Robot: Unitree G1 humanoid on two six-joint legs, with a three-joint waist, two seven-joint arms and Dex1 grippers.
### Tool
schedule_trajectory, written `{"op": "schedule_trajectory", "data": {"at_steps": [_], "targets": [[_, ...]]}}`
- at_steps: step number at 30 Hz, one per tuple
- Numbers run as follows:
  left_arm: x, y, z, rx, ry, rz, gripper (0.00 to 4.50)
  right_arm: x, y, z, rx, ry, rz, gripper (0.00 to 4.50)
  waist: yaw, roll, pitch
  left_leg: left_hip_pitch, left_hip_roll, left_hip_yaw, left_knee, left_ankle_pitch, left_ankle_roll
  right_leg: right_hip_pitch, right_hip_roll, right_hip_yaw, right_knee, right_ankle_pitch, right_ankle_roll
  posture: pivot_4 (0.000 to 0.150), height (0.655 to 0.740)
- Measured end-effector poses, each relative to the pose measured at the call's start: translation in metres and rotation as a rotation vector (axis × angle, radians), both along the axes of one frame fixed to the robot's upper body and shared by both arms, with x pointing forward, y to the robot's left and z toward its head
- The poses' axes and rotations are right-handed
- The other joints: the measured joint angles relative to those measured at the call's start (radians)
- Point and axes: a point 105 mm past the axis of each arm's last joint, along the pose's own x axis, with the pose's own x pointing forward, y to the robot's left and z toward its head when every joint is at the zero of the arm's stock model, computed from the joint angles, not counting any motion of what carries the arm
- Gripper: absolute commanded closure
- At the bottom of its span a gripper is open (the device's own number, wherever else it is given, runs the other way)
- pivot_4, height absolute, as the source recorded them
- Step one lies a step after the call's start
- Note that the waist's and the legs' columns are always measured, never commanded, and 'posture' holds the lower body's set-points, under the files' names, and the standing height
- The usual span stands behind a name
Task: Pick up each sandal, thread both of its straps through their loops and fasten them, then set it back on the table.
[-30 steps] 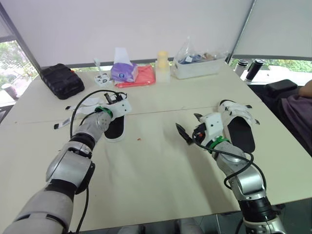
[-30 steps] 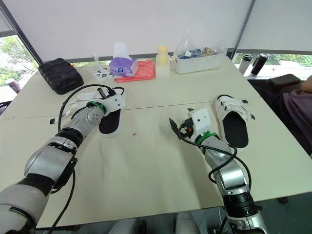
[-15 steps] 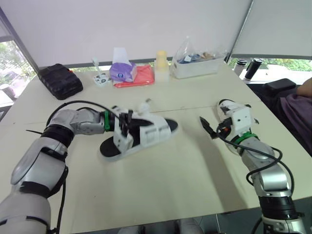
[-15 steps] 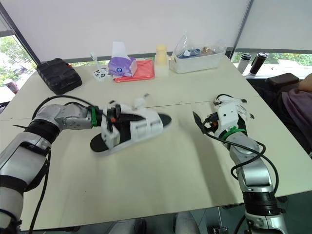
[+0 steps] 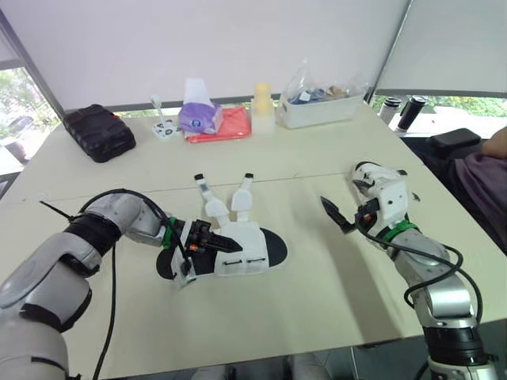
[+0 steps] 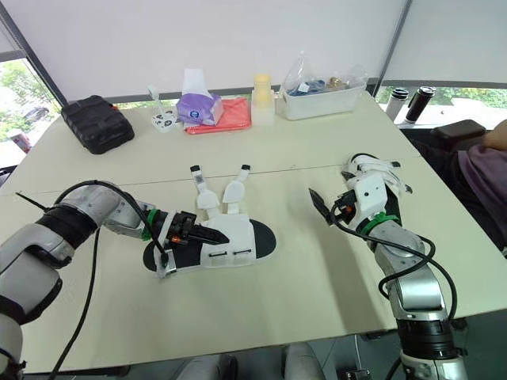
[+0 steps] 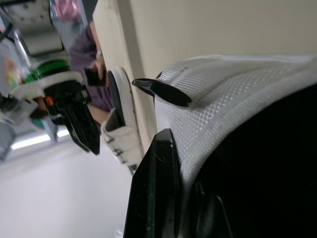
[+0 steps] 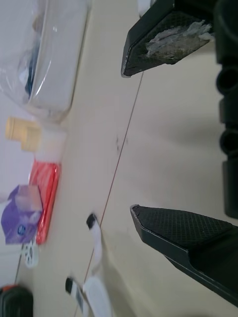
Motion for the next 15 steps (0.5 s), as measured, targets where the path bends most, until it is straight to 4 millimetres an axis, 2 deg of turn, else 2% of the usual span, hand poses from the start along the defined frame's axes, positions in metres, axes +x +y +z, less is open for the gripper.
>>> {"op": "schedule_trajectory", "data": {"at_steps": [7,10,15], "targets": [[0.005,0.001,-0.002,-0.037,-0.053,-0.082,4.46,-0.001,0.002,-0.003,-0.005,0.017,0.021,0.00,0.003,0.000,0.000,0.000,-0.001,0.000,0.001,0.001,-0.001,0.000,-0.001,0.000,0.001,0.000,0.000,0.150,0.7400],[0.009,0.001,-0.002,-0.051,-0.040,-0.058,3.46,-0.002,0.003,-0.005,-0.007,0.021,0.022,0.00,0.004,0.000,0.000,0.000,-0.001,0.000,0.001,0.001,-0.001,0.000,-0.001,0.000,0.001,0.000,0.000,0.150,0.7400],[0.009,0.007,0.005,-0.089,0.014,0.005,1.01,-0.003,0.007,-0.011,-0.009,0.040,0.035,0.00,0.001,0.000,0.000,0.000,-0.001,0.000,0.001,0.001,-0.001,-0.001,-0.001,0.000,0.001,0.000,0.000,0.150,0.7400]]}}
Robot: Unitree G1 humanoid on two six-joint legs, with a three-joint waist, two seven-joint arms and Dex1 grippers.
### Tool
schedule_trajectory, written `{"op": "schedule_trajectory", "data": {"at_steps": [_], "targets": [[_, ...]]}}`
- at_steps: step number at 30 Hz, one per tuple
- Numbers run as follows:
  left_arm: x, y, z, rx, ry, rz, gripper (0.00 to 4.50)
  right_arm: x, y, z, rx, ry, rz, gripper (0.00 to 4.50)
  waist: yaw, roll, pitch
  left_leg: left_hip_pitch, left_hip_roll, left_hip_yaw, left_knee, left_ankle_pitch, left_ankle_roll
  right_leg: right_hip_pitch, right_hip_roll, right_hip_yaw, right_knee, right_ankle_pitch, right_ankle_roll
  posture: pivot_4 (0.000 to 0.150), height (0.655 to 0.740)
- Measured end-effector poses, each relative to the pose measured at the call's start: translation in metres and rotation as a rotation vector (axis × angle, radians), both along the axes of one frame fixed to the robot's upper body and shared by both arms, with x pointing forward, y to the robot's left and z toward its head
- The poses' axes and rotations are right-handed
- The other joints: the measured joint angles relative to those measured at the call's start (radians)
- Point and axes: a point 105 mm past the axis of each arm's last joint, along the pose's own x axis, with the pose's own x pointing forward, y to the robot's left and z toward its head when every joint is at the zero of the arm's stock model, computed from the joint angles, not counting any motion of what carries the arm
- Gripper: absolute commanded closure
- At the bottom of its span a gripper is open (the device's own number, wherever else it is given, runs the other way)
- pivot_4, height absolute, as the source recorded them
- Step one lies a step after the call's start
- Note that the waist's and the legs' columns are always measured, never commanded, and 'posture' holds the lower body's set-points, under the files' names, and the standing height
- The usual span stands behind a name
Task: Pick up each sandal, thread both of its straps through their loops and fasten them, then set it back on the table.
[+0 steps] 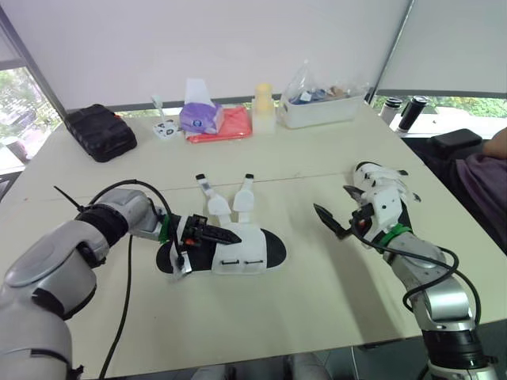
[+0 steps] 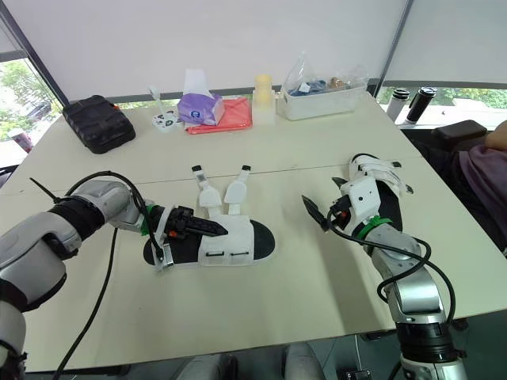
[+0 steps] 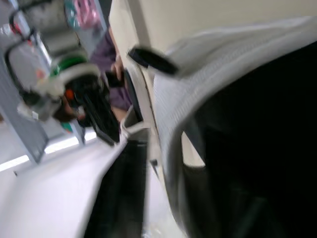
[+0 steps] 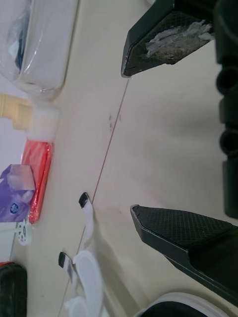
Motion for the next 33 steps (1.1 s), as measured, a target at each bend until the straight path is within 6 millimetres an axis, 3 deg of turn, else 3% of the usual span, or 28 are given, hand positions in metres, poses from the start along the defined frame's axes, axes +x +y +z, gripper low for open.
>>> {"op": "schedule_trajectory", "data": {"at_steps": [2,9,14,15,18,20,21,25,29,32,33], "targets": [[-0.006,0.003,0.006,-0.032,0.027,-0.006,0.04,0.001,0.000,-0.002,0.002,0.010,0.005,0.00,-0.001,0.000,0.000,0.000,0.000,0.000,0.000,0.000,0.000,0.000,0.000,0.000,0.000,0.000,0.000,0.150,0.7400],[-0.025,0.026,0.025,-0.125,0.099,0.063,0.04,0.002,0.013,-0.014,0.006,0.061,0.092,0.00,-0.001,0.000,0.000,0.000,0.001,0.000,0.000,0.000,0.000,0.000,0.000,0.000,0.000,0.000,0.000,0.150,0.7400],[-0.032,0.049,0.036,-0.203,0.218,0.214,0.04,0.004,0.017,-0.016,0.012,0.077,0.125,0.00,0.000,0.000,0.000,0.000,0.003,0.000,0.001,0.000,0.000,0.000,-0.001,0.000,0.001,0.000,0.000,0.150,0.7400],[-0.030,0.057,0.035,-0.238,0.277,0.319,0.04,0.003,0.020,-0.015,0.021,0.083,0.152,0.00,-0.001,0.000,-0.001,0.000,0.003,0.000,0.001,0.000,0.000,0.000,-0.001,0.000,0.001,0.000,0.000,0.150,0.7400],[-0.022,0.094,0.015,-0.284,0.633,0.803,0.04,-0.001,0.017,-0.014,0.047,0.120,0.197,0.00,-0.021,0.000,-0.001,0.000,0.006,0.001,0.001,-0.002,0.003,-0.002,-0.004,0.001,0.007,0.000,-0.001,0.150,0.7400],[-0.018,0.102,0.013,-0.314,0.953,0.981,0.04,-0.003,0.014,-0.013,0.060,0.146,0.219,0.00,-0.016,0.000,-0.001,0.000,0.006,-0.002,0.004,-0.005,0.009,-0.001,-0.004,-0.002,0.007,0.000,-0.001,0.150,0.7400],[-0.015,0.098,0.024,-0.358,1.106,1.007,0.04,-0.003,0.016,-0.010,0.072,0.153,0.240,0.00,-0.010,0.000,-0.001,-0.001,0.006,-0.002,0.008,-0.006,0.010,-0.001,-0.003,-0.002,0.006,0.000,-0.001,0.150,0.7400],[-0.016,0.083,0.063,-0.455,1.568,0.935,0.04,-0.003,0.024,-0.001,0.106,0.179,0.319,0.00,-0.008,0.000,-0.001,0.004,0.006,0.000,0.013,-0.007,0.011,0.004,0.000,-0.002,0.009,0.000,-0.001,0.150,0.7400],[-0.014,0.069,0.061,-0.541,1.831,0.813,0.04,0.003,0.027,0.003,0.145,0.221,0.354,0.00,-0.008,0.003,0.001,0.017,0.007,0.001,0.012,-0.009,0.016,0.016,0.002,-0.002,0.008,-0.001,-0.001,0.150,0.7400],[-0.014,0.063,0.042,-0.594,1.970,0.774,0.87,0.006,0.030,0.008,0.197,0.246,0.373,0.00,-0.010,0.003,0.001,0.017,0.007,0.001,0.012,-0.009,0.016,0.015,0.002,-0.001,0.008,-0.002,-0.001,0.150,0.7400],[-0.013,0.063,0.037,-0.618,1.988,0.771,1.33,0.007,0.029,0.012,0.213,0.245,0.377,0.00,-0.009,0.003,0.001,0.016,0.007,0.001,0.012,-0.009,0.016,0.014,0.002,-0.001,0.008,-0.002,-0.001,0.150,0.7400]]}}
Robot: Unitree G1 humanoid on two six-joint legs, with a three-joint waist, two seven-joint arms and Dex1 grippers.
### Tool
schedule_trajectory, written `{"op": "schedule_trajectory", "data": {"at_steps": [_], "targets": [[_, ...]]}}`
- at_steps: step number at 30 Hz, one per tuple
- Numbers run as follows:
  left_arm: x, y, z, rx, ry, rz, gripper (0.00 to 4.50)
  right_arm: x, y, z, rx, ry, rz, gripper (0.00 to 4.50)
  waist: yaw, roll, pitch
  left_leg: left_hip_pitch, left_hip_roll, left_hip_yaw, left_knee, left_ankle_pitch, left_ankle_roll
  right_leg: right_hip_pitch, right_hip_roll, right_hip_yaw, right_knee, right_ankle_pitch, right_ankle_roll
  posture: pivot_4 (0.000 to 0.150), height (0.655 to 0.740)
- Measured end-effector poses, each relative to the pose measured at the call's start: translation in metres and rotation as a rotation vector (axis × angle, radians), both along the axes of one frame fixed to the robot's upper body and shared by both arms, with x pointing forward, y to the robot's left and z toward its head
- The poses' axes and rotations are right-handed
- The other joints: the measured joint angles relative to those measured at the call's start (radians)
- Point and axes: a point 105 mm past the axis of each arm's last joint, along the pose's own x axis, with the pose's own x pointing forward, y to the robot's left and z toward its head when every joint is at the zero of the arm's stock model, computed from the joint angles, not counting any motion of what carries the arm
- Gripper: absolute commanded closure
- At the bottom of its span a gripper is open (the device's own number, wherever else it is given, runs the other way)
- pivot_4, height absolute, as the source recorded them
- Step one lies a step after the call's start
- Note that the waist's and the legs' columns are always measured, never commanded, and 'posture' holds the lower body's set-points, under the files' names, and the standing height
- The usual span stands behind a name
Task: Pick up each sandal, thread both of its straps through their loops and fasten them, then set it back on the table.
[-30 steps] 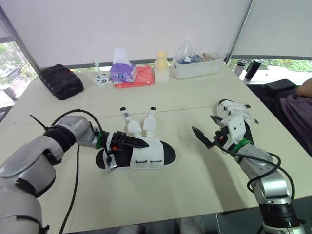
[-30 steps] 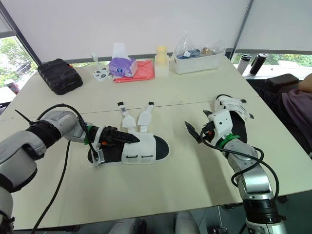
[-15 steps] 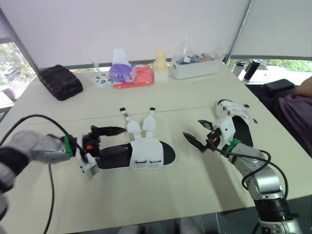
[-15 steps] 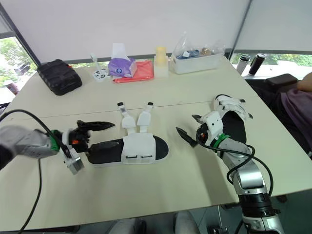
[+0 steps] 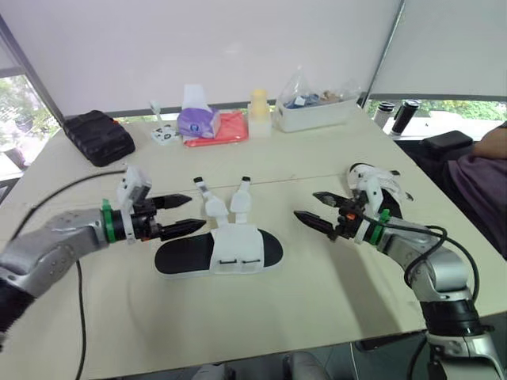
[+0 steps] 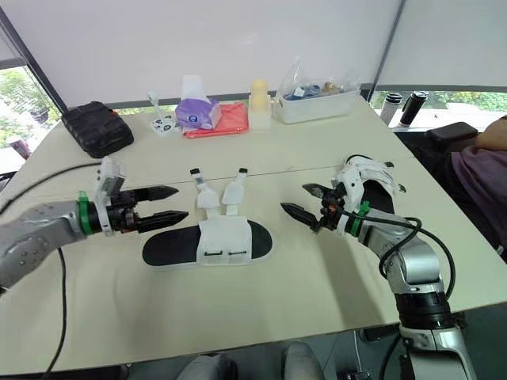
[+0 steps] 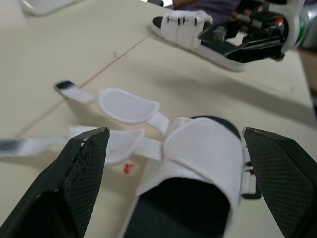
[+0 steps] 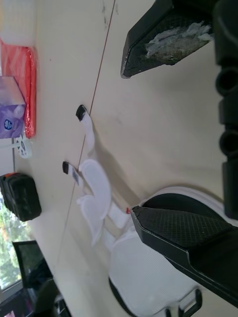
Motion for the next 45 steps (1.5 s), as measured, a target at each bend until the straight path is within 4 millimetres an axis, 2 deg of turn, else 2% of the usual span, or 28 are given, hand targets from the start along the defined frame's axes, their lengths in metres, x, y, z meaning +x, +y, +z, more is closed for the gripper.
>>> {"op": "schedule_trajectory", "data": {"at_steps": [3,5,7,10,15,17,21,24,31,32,36,41,45], "targets": [[0.005,0.003,-0.009,-0.054,0.002,0.096,2.67,-0.003,-0.001,0.014,0.083,0.032,0.027,0.00,0.005,0.000,0.000,-0.001,0.000,0.000,0.000,0.000,0.000,0.000,0.000,0.000,-0.001,0.000,0.000,0.150,0.7400],[0.007,0.007,-0.008,-0.083,-0.005,0.153,3.66,-0.011,0.001,0.020,0.099,0.050,0.071,0.00,0.008,0.000,0.000,-0.001,0.000,0.000,0.000,0.000,0.000,-0.001,-0.001,0.000,-0.001,0.000,0.000,0.150,0.7400],[0.006,0.009,-0.005,-0.118,-0.015,0.198,4.48,-0.021,0.006,0.021,0.091,0.066,0.120,0.00,0.012,0.000,0.000,-0.001,0.000,-0.001,0.000,0.000,-0.001,0.000,-0.002,0.000,-0.001,0.000,0.000,0.150,0.7400],[0.008,0.003,-0.001,-0.184,-0.021,0.258,4.48,-0.033,0.015,0.011,0.067,0.098,0.160,0.00,0.014,0.000,0.000,-0.001,-0.001,0.000,0.000,0.000,-0.001,0.001,-0.003,0.000,-0.002,0.000,0.000,0.150,0.7400],[0.028,-0.001,0.007,-0.314,-0.060,0.469,4.48,-0.037,0.018,-0.003,0.027,0.113,0.148,0.00,0.014,-0.001,-0.001,-0.001,-0.001,0.000,0.001,0.000,-0.001,0.001,-0.003,0.000,-0.002,0.000,0.000,0.150,0.7400],[0.038,0.002,0.016,-0.364,-0.084,0.580,4.48,-0.039,0.016,-0.009,0.010,0.116,0.139,0.00,0.015,-0.001,-0.001,-0.001,-0.001,0.000,0.001,0.000,-0.001,0.001,-0.003,0.000,-0.002,0.000,0.000,0.150,0.7400],[0.043,0.013,0.022,-0.343,-0.119,0.651,4.48,-0.044,0.013,-0.024,-0.094,0.112,0.139,0.00,0.009,-0.001,-0.001,0.000,-0.001,0.000,0.000,0.000,-0.001,0.000,-0.002,0.000,-0.002,0.000,0.000,0.150,0.7400],[0.044,0.017,0.023,-0.345,-0.107,0.638,4.50,-0.046,0.020,-0.028,-0.113,0.089,0.170,0.84,0.010,-0.001,-0.001,0.000,-0.001,0.000,0.000,0.000,-0.001,0.000,-0.001,0.000,-0.002,0.000,0.000,0.150,0.7400],[0.057,0.052,0.013,-0.305,-0.049,0.680,4.50,-0.051,0.047,-0.032,-0.133,0.029,0.300,4.32,0.011,-0.001,-0.001,0.000,-0.001,0.000,0.000,0.000,-0.002,0.000,-0.002,0.000,-0.002,0.000,0.000,0.150,0.7400],[0.059,0.056,0.009,-0.290,-0.036,0.677,4.50,-0.050,0.052,-0.035,-0.141,0.027,0.325,4.47,0.011,-0.001,-0.001,0.000,-0.001,0.000,0.000,0.000,-0.002,0.001,-0.002,0.000,-0.002,0.000,0.000,0.150,0.7400],[0.065,0.058,-0.012,-0.255,0.051,0.619,4.50,-0.046,0.063,-0.049,-0.177,0.041,0.364,4.47,0.012,-0.002,-0.001,-0.001,-0.001,-0.001,0.000,0.000,-0.002,0.001,-0.002,-0.001,-0.003,0.000,0.000,0.150,0.7400],[0.063,0.048,-0.039,-0.264,0.196,0.484,4.50,-0.038,0.058,-0.061,-0.222,0.045,0.351,4.47,0.010,-0.002,-0.001,-0.001,-0.002,-0.001,0.000,0.000,-0.002,0.000,-0.003,-0.001,-0.003,0.000,0.000,0.150,0.7400],[0.071,0.039,-0.045,-0.268,0.236,0.422,4.50,-0.038,0.055,-0.064,-0.258,0.033,0.365,4.47,0.012,-0.002,-0.001,-0.001,-0.002,-0.001,0.000,0.000,-0.002,0.000,-0.003,-0.001,-0.004,0.000,0.000,0.150,0.7400]]}}
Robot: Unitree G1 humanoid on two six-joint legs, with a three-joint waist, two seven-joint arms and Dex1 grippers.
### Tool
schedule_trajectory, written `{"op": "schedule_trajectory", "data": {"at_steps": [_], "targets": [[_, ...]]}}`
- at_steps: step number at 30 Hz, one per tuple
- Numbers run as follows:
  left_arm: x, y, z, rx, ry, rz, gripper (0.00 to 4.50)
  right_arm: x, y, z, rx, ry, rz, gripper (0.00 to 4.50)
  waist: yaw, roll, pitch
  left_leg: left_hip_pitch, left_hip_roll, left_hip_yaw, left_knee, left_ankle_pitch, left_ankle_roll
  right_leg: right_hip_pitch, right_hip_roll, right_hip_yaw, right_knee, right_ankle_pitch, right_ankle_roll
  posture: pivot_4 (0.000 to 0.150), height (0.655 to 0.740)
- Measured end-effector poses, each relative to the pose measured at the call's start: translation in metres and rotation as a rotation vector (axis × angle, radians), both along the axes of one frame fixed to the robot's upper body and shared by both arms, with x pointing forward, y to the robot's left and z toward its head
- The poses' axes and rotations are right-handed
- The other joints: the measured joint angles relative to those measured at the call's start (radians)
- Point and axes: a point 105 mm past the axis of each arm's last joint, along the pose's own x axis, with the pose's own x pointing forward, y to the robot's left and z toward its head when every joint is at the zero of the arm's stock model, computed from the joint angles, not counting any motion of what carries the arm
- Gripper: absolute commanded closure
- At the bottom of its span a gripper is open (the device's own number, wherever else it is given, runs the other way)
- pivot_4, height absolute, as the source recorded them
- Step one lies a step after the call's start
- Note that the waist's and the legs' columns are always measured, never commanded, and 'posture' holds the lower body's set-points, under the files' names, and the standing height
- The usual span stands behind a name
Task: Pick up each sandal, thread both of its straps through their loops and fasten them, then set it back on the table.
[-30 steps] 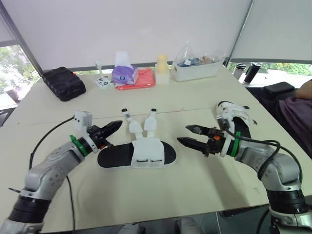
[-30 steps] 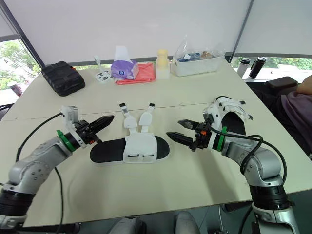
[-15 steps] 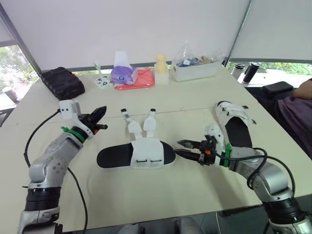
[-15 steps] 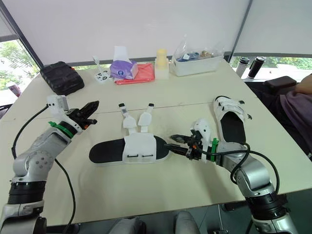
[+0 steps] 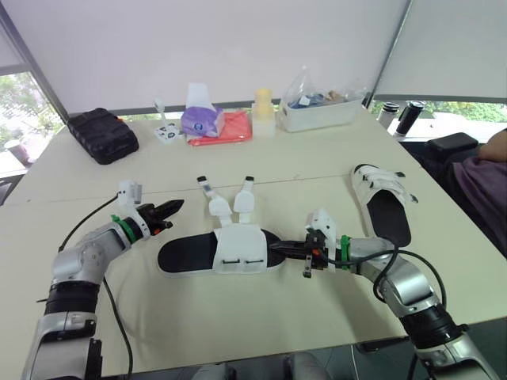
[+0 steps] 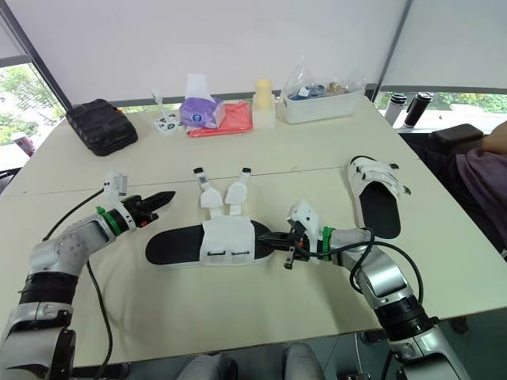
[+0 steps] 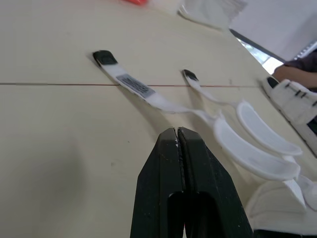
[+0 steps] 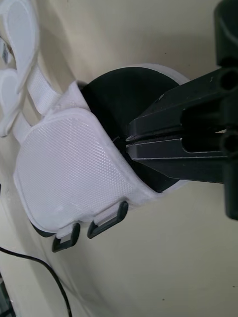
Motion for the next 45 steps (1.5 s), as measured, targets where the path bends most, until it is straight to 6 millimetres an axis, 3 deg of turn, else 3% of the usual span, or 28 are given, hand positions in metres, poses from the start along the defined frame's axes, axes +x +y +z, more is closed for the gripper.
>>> {"op": "schedule_trajectory", "data": {"at_steps": [6,13,16,19,25,26,27,36,45], "targets": [[0.007,-0.014,-0.010,-0.011,0.026,-0.031,4.50,-0.002,-0.003,-0.005,-0.028,-0.002,0.017,4.47,-0.003,0.000,0.000,0.000,0.001,0.000,-0.002,0.002,-0.004,0.000,0.000,0.000,-0.002,0.000,0.000,0.150,0.7400],[0.016,-0.020,-0.012,-0.042,0.051,-0.037,4.50,-0.002,0.021,-0.016,-0.021,0.037,0.090,4.47,-0.004,0.000,0.000,0.000,0.001,0.000,-0.002,0.002,-0.004,0.000,0.000,0.000,-0.002,0.000,0.000,0.150,0.7400],[0.024,-0.023,-0.012,-0.093,0.080,-0.042,4.50,0.000,0.021,-0.017,-0.033,0.032,0.102,4.47,-0.002,-0.001,-0.001,0.000,0.000,0.000,-0.002,0.002,-0.004,0.000,0.000,0.000,-0.003,0.000,0.000,0.150,0.7400],[0.029,-0.026,-0.009,-0.113,0.083,-0.059,3.65,0.000,0.023,-0.018,-0.029,0.020,0.109,4.50,-0.006,-0.001,-0.001,0.000,0.001,0.000,-0.002,0.003,-0.005,0.000,0.001,0.000,-0.003,0.000,0.000,0.150,0.7400],[0.032,-0.028,-0.009,-0.165,0.117,-0.088,0.67,0.000,0.025,-0.019,-0.025,0.010,0.117,4.50,-0.010,-0.001,-0.001,0.001,0.001,0.000,-0.002,0.003,-0.005,0.000,0.001,0.000,-0.003,0.000,0.000,0.150,0.7400],[0.031,-0.029,-0.010,-0.174,0.130,-0.094,0.23,0.001,0.025,-0.019,-0.024,0.009,0.117,4.50,-0.010,-0.001,-0.001,0.001,0.001,-0.001,-0.002,0.003,-0.005,0.000,0.001,0.000,-0.003,0.000,0.000,0.150,0.7400],[0.030,-0.029,-0.012,-0.182,0.149,-0.096,0.07,0.001,0.025,-0.019,-0.024,0.005,0.118,4.50,-0.011,-0.001,-0.001,0.001,0.001,-0.001,-0.002,0.002,-0.005,0.000,0.001,0.000,-0.002,0.000,0.000,0.150,0.7400],[0.021,-0.030,-0.014,-0.294,0.366,-0.125,0.07,0.004,0.029,-0.021,-0.015,-0.021,0.117,4.50,-0.016,-0.002,-0.001,0.002,0.001,-0.001,-0.002,0.001,-0.002,0.000,0.002,0.000,-0.001,0.000,0.000,0.150,0.7400],[0.051,-0.053,-0.013,-0.422,0.351,0.030,0.07,0.007,0.031,-0.023,-0.015,-0.036,0.110,4.50,-0.009,-0.002,-0.001,0.003,0.001,-0.002,-0.002,0.003,-0.005,0.000,0.002,-0.001,0.002,0.001,0.000,0.150,0.7400]]}}
